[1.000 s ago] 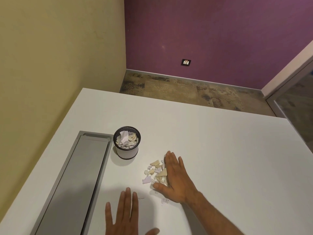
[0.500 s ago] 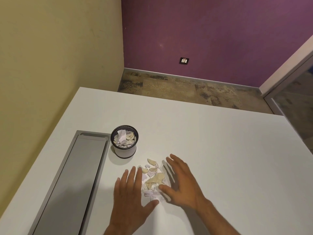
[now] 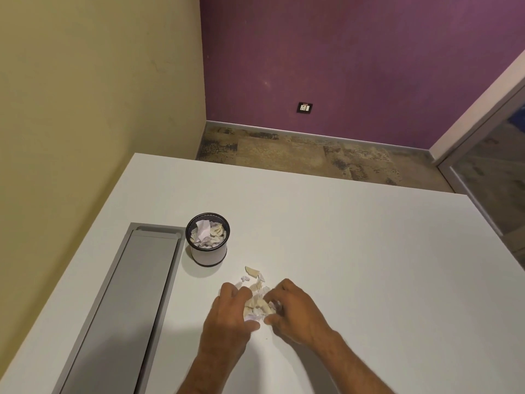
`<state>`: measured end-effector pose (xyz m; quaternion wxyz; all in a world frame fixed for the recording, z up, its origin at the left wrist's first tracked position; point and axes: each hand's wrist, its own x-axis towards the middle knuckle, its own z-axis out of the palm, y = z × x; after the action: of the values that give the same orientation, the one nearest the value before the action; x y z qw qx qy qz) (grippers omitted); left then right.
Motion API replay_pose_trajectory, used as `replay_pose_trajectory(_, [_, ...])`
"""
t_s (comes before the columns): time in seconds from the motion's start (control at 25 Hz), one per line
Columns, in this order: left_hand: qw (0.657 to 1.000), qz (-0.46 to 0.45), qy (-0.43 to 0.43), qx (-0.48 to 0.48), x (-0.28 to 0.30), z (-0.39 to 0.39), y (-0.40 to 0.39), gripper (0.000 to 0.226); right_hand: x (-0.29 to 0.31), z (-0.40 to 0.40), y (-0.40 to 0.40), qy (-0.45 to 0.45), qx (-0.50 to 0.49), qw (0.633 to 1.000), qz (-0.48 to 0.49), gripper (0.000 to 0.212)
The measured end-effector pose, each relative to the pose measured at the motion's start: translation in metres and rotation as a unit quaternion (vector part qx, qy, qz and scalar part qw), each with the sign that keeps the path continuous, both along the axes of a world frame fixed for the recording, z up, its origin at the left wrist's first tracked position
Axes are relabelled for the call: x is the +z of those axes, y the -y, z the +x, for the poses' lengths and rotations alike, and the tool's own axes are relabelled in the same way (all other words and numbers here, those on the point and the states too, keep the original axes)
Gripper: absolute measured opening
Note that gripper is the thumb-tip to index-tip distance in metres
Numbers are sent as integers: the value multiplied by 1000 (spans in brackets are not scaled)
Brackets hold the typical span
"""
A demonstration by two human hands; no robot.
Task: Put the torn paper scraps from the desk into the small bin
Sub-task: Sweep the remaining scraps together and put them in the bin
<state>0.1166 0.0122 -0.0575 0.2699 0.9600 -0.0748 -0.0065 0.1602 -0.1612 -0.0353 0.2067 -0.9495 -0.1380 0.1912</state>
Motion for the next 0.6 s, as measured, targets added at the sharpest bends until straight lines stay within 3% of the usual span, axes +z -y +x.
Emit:
replay_pose_trajectory(0.08, [990, -114, -53, 68, 5, -2, -1, 29, 0, -6, -2, 17, -30, 999, 20, 22])
replay_pose_trajectory(0.16, [976, -162, -94, 114, 8, -5, -3, 27, 1, -11, -4, 27, -71, 996, 38, 20])
replay_pose_trajectory(0.4, [965, -168, -114, 164, 15, -10, -12, 11, 11, -16, 6, -28, -193, 971, 138, 21])
replay_pose_trajectory(0.6, [958, -185, -110, 191, 41, -6, -24, 9, 54, 11, -8, -42, -255, 930, 263, 17])
